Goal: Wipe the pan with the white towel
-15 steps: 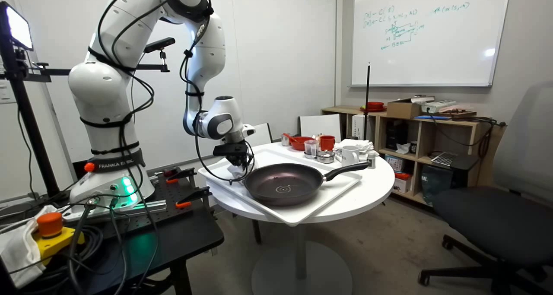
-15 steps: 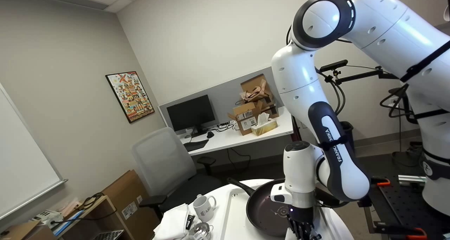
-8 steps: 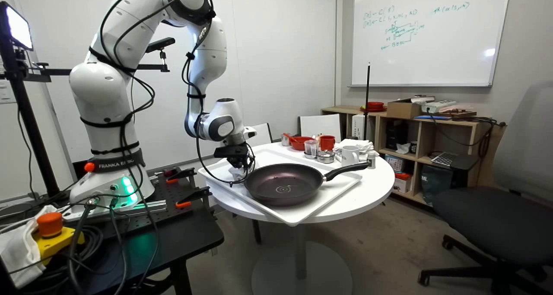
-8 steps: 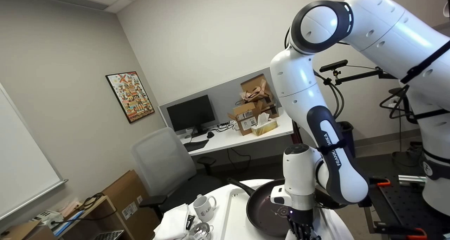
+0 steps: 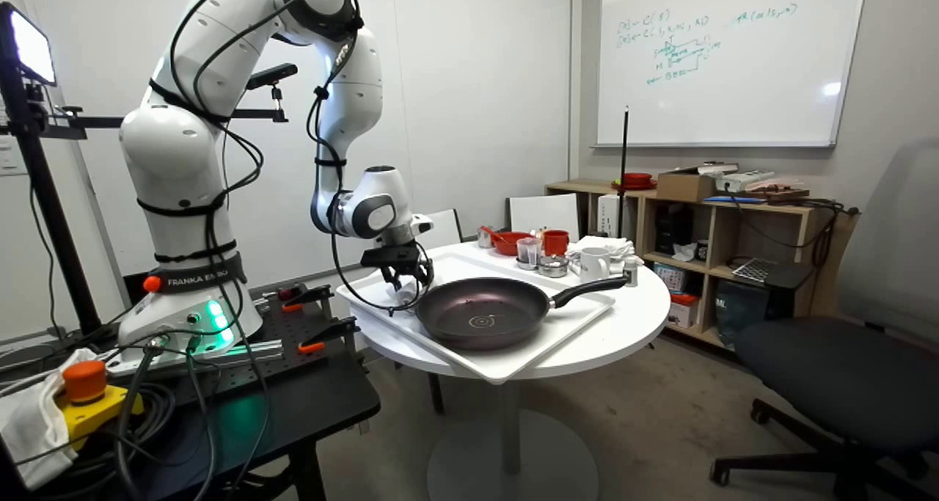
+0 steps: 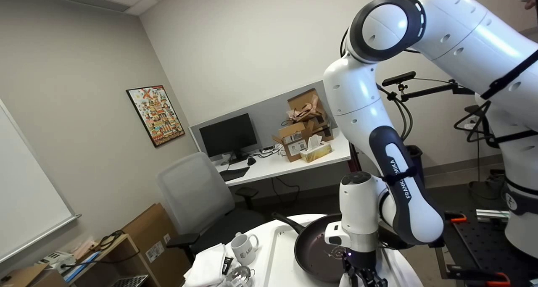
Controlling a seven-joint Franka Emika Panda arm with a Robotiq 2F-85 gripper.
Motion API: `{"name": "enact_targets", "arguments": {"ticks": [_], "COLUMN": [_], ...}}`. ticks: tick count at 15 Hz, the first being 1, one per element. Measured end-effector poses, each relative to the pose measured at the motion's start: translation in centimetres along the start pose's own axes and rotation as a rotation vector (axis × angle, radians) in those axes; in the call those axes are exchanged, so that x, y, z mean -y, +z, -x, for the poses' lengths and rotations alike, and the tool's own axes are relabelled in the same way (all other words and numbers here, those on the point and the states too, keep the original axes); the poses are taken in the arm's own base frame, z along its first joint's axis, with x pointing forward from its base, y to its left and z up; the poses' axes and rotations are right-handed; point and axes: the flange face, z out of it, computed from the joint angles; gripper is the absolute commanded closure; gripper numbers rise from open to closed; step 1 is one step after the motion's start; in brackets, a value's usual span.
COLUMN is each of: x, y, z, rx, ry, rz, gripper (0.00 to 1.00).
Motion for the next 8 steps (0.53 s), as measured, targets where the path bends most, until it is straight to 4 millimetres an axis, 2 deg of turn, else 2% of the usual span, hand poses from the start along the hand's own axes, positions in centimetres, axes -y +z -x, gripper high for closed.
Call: {"name": "enact_targets", "arguments": {"ticks": [4,8], "x": [0.6,0.9], "y": [-1.8,-5.1], "z": [-0.7,-1.1], "rx": [-0.021,-0.056], "ry": [-0.020,-0.032], "rz": [0.012,0.044], "gripper": [0.00,0.00]}}
